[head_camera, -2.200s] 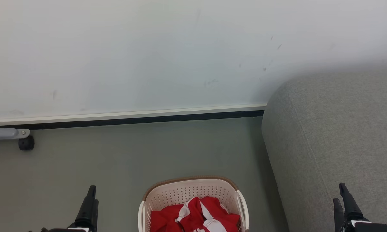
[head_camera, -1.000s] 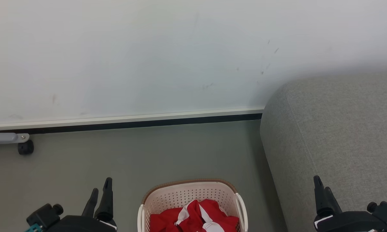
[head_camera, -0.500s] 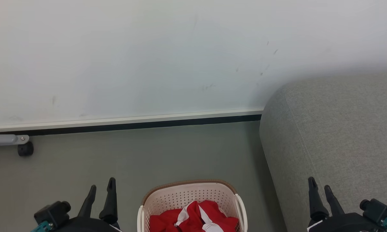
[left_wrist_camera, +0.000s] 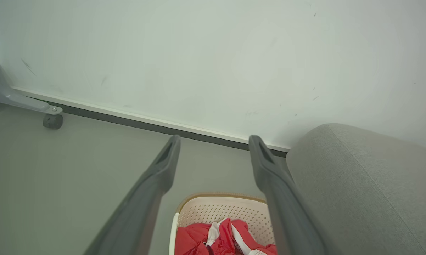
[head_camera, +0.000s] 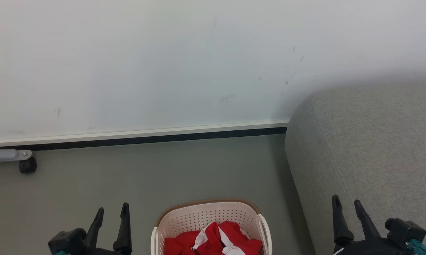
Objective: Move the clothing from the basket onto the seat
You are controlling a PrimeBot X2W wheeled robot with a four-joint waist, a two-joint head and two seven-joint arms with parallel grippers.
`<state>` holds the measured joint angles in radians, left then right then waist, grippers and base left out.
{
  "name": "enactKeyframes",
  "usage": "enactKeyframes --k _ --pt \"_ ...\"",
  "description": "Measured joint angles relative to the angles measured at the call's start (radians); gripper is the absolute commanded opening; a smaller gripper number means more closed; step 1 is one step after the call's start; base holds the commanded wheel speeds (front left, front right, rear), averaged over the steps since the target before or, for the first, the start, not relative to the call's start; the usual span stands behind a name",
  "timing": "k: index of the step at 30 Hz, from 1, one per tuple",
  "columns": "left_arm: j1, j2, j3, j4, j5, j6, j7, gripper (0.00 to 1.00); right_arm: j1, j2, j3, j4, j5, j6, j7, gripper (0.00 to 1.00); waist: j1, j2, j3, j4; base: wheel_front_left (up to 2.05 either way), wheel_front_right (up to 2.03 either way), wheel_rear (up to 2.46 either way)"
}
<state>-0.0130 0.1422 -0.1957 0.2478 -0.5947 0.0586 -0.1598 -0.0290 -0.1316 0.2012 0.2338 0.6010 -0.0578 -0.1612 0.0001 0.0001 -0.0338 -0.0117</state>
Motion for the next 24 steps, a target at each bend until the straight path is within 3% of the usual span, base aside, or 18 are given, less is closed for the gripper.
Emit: enactKeyframes --k 24 --pt "0.044 0.008 -0.034 0.004 0.290 0.040 -0.086 1.00 0.023 -0.035 0.091 -0.023 -0.315 -0.040 -0.088 1.00 -0.0002 0.0000 -0.024 -0.006 0.00 0.00 0.00"
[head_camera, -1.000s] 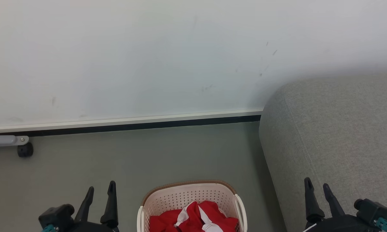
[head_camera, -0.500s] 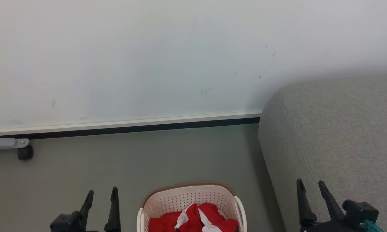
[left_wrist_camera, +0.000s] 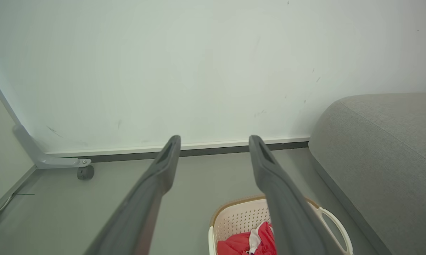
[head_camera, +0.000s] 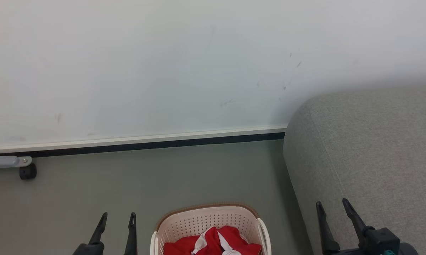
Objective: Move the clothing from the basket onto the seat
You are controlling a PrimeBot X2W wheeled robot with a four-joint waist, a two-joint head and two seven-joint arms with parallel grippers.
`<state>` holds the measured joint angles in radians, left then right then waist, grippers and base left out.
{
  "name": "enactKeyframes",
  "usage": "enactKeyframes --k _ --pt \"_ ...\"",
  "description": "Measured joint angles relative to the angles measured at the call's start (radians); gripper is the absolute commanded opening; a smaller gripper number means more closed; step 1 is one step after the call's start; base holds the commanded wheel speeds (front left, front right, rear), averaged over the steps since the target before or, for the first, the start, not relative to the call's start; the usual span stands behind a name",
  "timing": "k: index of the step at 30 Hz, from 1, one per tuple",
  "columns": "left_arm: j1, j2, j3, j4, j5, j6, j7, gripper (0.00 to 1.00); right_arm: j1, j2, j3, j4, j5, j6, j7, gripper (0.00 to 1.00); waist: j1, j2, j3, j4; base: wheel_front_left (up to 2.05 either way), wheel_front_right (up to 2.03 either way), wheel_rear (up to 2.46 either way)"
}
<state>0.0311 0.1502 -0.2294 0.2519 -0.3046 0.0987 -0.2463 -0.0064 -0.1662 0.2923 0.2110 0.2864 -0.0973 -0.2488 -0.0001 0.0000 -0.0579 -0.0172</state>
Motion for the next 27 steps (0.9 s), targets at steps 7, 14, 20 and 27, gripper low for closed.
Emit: enactKeyframes --k 7,14,20,27 --pt "0.002 0.001 0.001 0.001 0.012 0.007 -0.006 1.00 0.001 -0.001 0.003 -0.001 -0.023 -0.001 0.000 1.00 0.0000 0.0000 -0.002 0.000 0.00 0.00 0.00" --pt "0.003 0.000 0.007 0.003 0.012 0.000 -0.006 1.00 0.006 -0.001 0.001 -0.002 -0.023 -0.001 0.000 1.00 0.0000 0.0000 -0.001 -0.001 0.00 0.00 0.00" --pt "0.005 -0.002 0.012 0.003 0.016 -0.003 -0.006 1.00 0.015 -0.001 -0.002 -0.002 -0.023 -0.001 0.000 1.00 0.0000 0.0000 0.001 -0.001 0.00 0.00 0.00" --pt "0.017 -0.004 0.017 0.003 0.021 -0.012 -0.006 1.00 0.016 -0.001 -0.006 -0.006 -0.024 0.000 0.000 1.00 0.0000 0.0000 0.006 -0.003 0.00 0.00 0.00"
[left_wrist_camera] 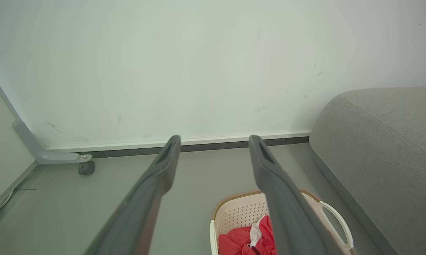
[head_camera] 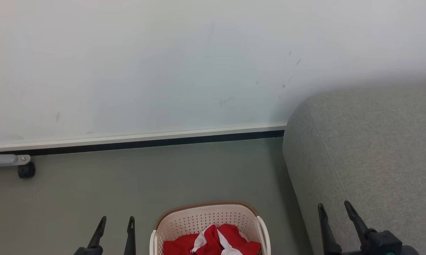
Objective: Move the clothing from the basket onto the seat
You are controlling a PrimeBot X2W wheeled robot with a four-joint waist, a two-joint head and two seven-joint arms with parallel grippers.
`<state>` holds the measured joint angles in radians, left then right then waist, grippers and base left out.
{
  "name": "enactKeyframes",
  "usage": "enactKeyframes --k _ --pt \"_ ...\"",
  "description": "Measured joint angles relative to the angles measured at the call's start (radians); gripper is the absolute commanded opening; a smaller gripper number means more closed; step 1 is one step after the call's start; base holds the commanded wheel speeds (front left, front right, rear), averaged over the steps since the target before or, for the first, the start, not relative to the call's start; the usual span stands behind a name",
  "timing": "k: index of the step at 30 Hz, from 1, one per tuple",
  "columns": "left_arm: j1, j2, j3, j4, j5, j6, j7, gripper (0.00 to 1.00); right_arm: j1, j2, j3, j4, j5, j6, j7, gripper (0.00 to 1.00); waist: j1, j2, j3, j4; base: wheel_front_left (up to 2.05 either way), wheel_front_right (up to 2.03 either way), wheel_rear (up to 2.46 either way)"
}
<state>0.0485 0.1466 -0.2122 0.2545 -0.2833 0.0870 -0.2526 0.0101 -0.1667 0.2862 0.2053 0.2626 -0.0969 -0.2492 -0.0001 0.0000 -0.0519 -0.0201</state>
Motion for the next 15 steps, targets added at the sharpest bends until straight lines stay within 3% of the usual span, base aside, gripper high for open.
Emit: enactKeyframes --k 15 --pt "-0.020 -0.003 -0.037 -0.014 0.045 -0.035 0.000 1.00 -0.009 0.000 -0.024 -0.049 -0.013 0.000 0.000 1.00 0.0002 0.0000 0.092 -0.008 0.00 0.00 0.00"
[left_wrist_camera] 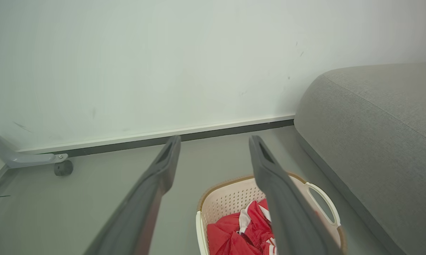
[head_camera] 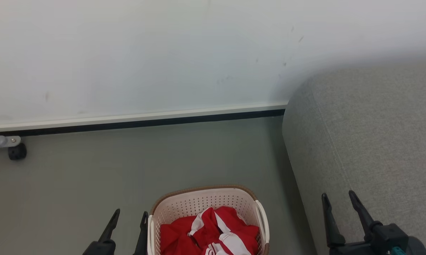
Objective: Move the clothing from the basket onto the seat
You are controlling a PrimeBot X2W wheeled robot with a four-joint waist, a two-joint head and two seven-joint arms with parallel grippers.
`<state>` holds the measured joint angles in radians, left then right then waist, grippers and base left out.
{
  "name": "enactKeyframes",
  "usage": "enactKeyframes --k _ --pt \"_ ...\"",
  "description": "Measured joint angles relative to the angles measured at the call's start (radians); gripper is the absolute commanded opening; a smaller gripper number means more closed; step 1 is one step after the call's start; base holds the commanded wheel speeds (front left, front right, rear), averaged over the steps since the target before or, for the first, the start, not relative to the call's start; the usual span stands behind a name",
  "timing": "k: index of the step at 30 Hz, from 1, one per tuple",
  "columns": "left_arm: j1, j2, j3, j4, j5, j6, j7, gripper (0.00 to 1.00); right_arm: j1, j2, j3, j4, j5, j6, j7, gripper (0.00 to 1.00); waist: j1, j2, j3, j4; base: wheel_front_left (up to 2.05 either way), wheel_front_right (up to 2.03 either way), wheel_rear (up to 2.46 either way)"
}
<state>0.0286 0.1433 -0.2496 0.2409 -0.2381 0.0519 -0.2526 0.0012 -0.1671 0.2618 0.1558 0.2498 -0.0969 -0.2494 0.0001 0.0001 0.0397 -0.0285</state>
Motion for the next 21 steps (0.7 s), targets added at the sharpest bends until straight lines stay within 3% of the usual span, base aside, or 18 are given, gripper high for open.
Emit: enactKeyframes --k 21 --pt "-0.239 -0.006 -0.107 0.154 0.080 -0.071 0.022 1.00 -0.213 0.010 -0.064 -0.082 -0.014 -0.009 -0.004 1.00 0.0002 0.0001 0.268 -0.069 0.00 0.00 0.00"
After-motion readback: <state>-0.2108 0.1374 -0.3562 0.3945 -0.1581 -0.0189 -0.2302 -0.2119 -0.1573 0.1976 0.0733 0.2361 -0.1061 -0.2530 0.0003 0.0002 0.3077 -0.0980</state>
